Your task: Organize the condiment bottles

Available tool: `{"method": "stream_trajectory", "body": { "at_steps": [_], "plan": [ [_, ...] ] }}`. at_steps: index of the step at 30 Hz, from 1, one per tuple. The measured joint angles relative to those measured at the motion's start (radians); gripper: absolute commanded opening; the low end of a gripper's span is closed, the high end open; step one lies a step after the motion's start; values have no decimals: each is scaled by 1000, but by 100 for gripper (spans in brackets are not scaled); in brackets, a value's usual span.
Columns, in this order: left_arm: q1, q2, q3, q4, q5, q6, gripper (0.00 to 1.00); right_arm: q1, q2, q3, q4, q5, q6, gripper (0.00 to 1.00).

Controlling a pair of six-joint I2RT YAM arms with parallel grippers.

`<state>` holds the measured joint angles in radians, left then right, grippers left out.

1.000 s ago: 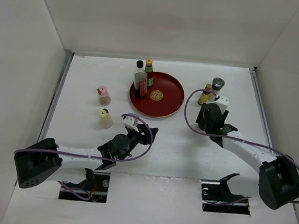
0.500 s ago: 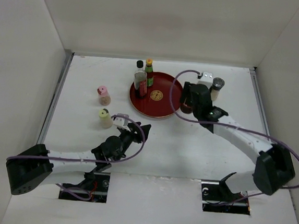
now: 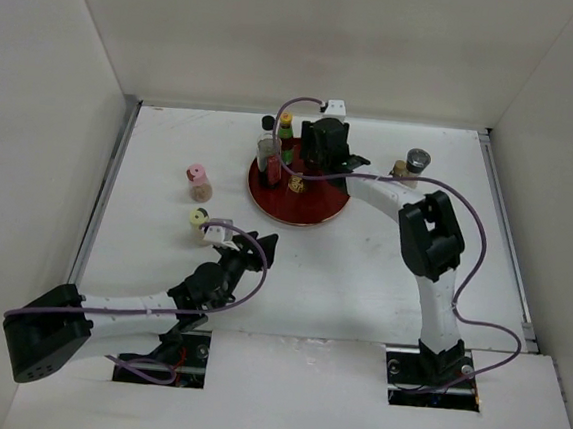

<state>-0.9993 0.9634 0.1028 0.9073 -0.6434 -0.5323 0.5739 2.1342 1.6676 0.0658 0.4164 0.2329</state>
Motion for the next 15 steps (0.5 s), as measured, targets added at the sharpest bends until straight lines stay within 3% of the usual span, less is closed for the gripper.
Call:
{"method": "stream_trajectory", "body": {
  "at_steps": [5, 10, 15],
  "plan": [
    [3, 9, 0, 0, 5, -2, 56, -5, 88, 87, -21, -6, -14, 56],
    [4, 22, 0, -2, 28, -6, 56, -12, 131, 137, -46, -10, -19, 67],
    [12, 29, 0, -6, 39, -8, 56, -17, 134, 142, -53, -10, -14, 90]
  ]
}}
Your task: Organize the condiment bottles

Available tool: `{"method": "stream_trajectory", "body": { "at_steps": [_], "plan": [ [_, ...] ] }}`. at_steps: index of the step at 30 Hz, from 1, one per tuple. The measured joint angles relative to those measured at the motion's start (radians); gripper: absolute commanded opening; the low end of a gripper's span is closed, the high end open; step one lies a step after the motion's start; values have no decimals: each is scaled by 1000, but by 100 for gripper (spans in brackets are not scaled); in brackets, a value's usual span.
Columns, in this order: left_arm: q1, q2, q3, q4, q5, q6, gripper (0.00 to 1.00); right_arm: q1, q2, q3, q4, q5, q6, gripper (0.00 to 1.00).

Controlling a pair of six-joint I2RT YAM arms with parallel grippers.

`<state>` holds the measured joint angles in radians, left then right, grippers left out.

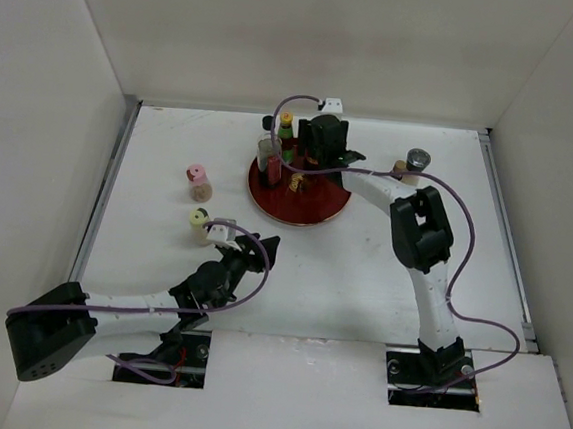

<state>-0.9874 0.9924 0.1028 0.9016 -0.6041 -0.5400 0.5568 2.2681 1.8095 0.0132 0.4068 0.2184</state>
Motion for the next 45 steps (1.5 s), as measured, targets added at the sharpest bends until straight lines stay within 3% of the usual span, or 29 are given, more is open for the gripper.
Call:
{"method": "stream_trajectory", "body": {
  "at_steps": [5, 11, 14, 19, 21, 23, 25, 28, 42, 45],
  "plan": [
    [6, 2, 0, 0, 12, -3, 56, 0, -27, -7, 41, 0, 16, 100],
    [6, 2, 0, -1, 17, -6, 56, 0, -214, -129, 50, 0, 34, 100],
    [8, 2, 0, -1, 22, -7, 56, -5, -385, -245, 68, 5, 41, 93],
    [8, 4, 0, -2, 29, -7, 56, -49, -669, -465, 111, 53, 43, 66],
    [8, 11, 0, -2, 31, -7, 56, -92, -742, -545, 111, 99, 47, 66],
    [7, 18, 0, -5, 32, -8, 56, -135, -783, -614, 100, 150, 48, 73],
    [7, 28, 1, -6, 32, -8, 56, -175, -792, -670, 79, 188, 51, 81],
    [5, 48, 1, -8, 32, -8, 56, -205, -770, -711, 23, 197, 55, 82],
    [5, 70, 2, -8, 34, -11, 57, -258, -608, -657, -14, 93, 65, 63],
    [5, 70, 2, -8, 34, -12, 57, -263, -579, -643, -14, 82, 63, 55]
  ]
}}
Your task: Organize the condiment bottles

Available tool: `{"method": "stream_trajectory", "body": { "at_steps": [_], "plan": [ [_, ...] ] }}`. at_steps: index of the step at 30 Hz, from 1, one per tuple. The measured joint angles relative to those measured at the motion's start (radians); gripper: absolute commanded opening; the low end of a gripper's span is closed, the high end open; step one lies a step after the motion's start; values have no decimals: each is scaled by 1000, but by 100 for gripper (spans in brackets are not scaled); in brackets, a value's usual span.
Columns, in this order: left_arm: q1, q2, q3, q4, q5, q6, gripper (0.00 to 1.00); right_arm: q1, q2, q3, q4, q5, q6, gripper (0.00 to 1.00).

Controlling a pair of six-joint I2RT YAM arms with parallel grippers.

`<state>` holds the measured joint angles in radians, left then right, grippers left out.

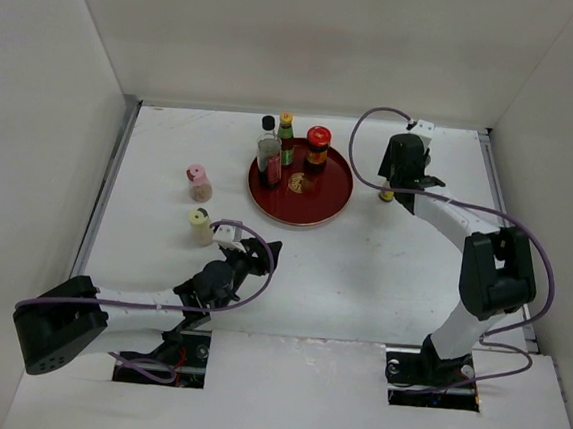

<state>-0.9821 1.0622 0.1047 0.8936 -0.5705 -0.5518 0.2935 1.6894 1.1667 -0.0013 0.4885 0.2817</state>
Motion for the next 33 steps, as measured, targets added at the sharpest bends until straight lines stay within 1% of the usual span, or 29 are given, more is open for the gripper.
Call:
{"method": "stream_trajectory", "body": {
  "at_steps": [4, 7, 14, 22, 27, 33],
  "plan": [
    [0, 0, 0, 0, 0, -3, 57, -5, 31, 31, -7, -6, -10, 42],
    [0, 1, 0, 0, 1, -4, 57, -5, 31, 32, -6, -4, -16, 38],
    [12, 3, 0, 0, 5, -7, 57, 37, 21, 50, -25, 20, -67, 37],
    [22, 22, 0, 0, 12, -14, 57, 142, 31, 225, -24, 2, -100, 37],
    [34, 21, 0, -1, 19, -17, 57, 168, 120, 351, 17, -23, -103, 37],
    [40, 20, 0, 0, 26, -19, 57, 175, 232, 385, 21, -52, -96, 37]
  ]
}}
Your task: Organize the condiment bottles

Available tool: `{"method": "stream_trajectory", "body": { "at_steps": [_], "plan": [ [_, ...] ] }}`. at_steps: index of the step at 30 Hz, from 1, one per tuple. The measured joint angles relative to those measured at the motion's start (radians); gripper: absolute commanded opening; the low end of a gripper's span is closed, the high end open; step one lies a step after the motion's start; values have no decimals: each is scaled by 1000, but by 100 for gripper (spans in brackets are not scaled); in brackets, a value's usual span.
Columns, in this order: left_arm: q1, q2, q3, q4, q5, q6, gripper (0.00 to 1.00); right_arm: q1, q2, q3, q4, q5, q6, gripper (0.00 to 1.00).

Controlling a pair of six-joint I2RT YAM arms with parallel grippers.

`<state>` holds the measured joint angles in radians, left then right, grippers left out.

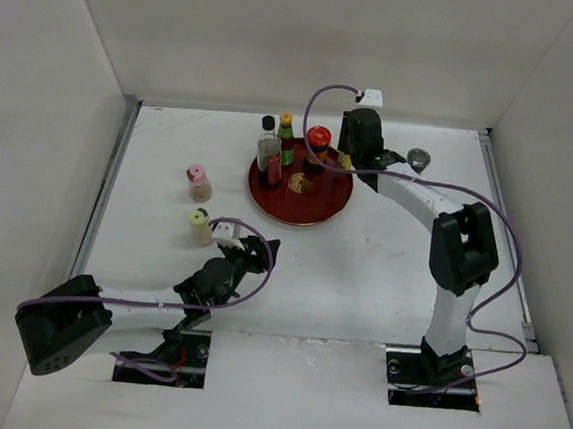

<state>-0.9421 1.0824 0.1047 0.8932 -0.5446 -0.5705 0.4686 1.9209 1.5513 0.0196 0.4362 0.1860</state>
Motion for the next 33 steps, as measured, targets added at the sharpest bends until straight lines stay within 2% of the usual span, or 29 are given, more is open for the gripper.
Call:
{"method": "stream_trajectory", "body": {
  "at_steps": [9, 13, 21, 26, 30, 33],
  "plan": [
    [6, 0, 0, 0, 4, -6, 57, 28, 68, -2, -5, -17, 24, 40],
    [6, 0, 0, 0, 8, -7, 57, 43, 68, -28, 40, -17, 33, 55],
    [6, 0, 0, 0, 14, -11, 57, 51, 52, -95, 93, -8, 46, 75],
    [6, -2, 0, 0, 16, -13, 57, 51, -42, -158, 90, -5, 55, 85],
    [6, -6, 0, 0, 18, -13, 57, 31, -208, -219, 91, 4, 71, 99],
    [6, -11, 0, -1, 19, -14, 57, -46, -293, -260, 84, 46, 73, 100]
  ]
}}
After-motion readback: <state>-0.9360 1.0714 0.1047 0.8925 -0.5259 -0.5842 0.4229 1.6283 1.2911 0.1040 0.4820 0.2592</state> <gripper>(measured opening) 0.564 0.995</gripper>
